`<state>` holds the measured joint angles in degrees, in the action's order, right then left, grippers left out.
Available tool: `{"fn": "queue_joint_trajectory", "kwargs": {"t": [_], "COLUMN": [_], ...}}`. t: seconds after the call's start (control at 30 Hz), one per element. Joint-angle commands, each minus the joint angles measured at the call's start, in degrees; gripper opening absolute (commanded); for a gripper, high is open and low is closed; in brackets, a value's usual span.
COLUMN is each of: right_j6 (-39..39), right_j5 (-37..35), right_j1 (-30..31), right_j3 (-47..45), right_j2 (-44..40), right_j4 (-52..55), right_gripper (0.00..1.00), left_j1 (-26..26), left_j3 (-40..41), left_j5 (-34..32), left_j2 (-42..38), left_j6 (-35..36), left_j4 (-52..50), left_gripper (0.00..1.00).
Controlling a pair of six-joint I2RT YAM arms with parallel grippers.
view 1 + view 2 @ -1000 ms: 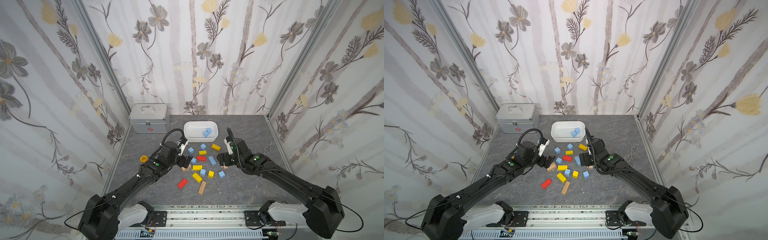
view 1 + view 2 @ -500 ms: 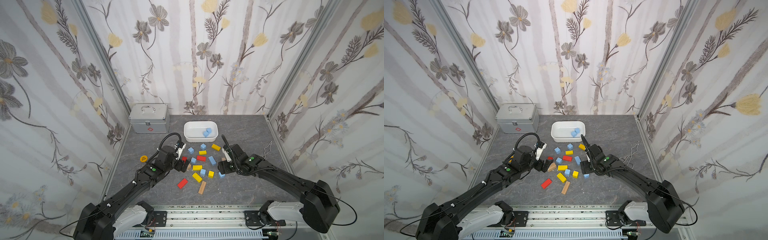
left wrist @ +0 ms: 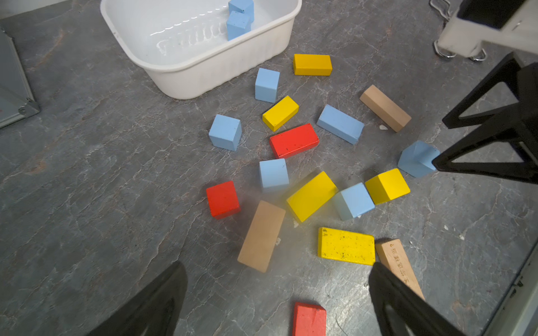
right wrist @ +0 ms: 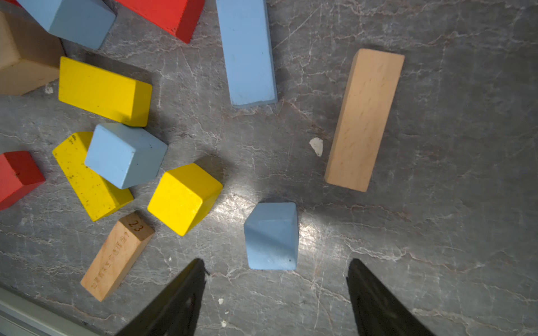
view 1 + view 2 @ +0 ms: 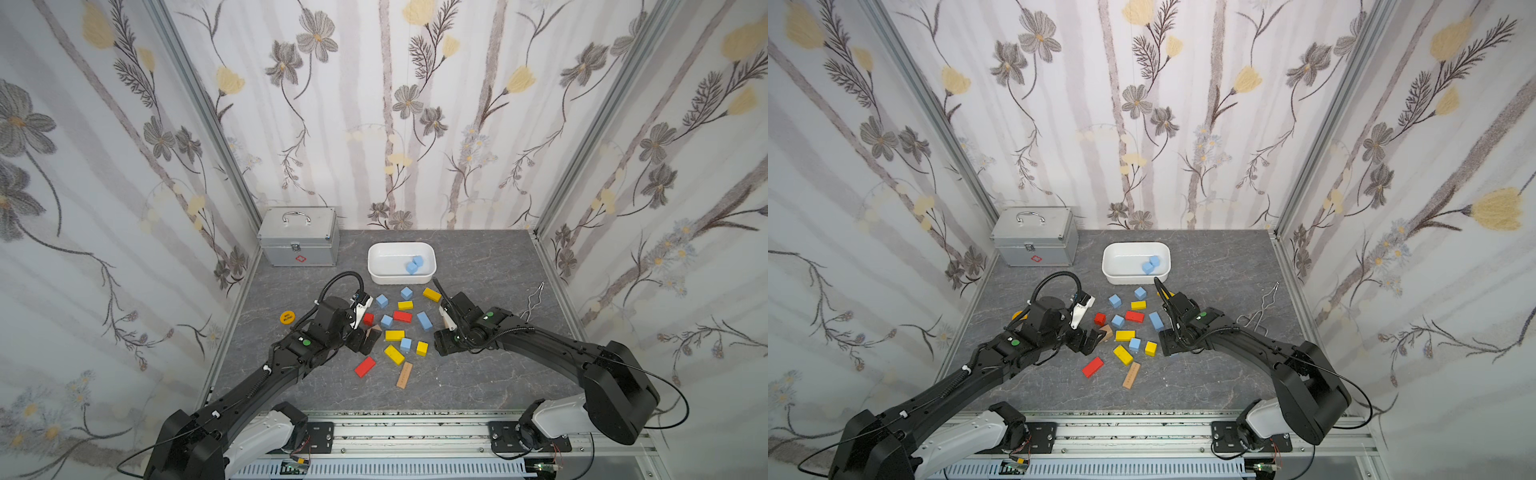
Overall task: Pick out the blue building blocks
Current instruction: Pick up the building block from the center of the board.
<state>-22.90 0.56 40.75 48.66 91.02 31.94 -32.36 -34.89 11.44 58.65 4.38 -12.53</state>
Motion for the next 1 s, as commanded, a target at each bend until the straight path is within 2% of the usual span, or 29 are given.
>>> {"fn": "queue_joint_trajectory", "kwargs": {"t": [0.0, 0.33, 0.47, 0.87, 0.97], "right_j6": [-1.0, -1.8, -2.3, -3.6, -3.6], "right_j5": [1.3, 1.0, 1.0, -0.5, -0.6], "right_j1": [0.1, 0.2, 0.2, 0.2, 0.2], "right_j3": [0.7, 2.4, 3.1, 3.6, 3.8], "right_j2": [2.3, 6.6, 8.3, 10.4, 10.8], "right_j4": [-1.2, -1.1, -1.0, -0.6, -0.7], "right_gripper": [0.78, 0.74, 0.71, 0.6, 0.59], "left_j1": [0.0, -0.5, -1.5, -3.1, -3.7], "left_j3": [0.0, 0.7, 2.1, 2.2, 2.5], "left_j5": [4.0, 8.8, 10.8, 8.8, 6.4], "left_j2": [-0.2, 1.7, 2.8, 6.4, 7.0], "left_j6": [2.2, 0.4, -2.9, -2.4, -3.0], "left_j4": [-2.6, 0.4, 6.0, 8.9, 10.5], "left_gripper": [1.0, 1.0, 1.0, 1.0, 1.0]}}
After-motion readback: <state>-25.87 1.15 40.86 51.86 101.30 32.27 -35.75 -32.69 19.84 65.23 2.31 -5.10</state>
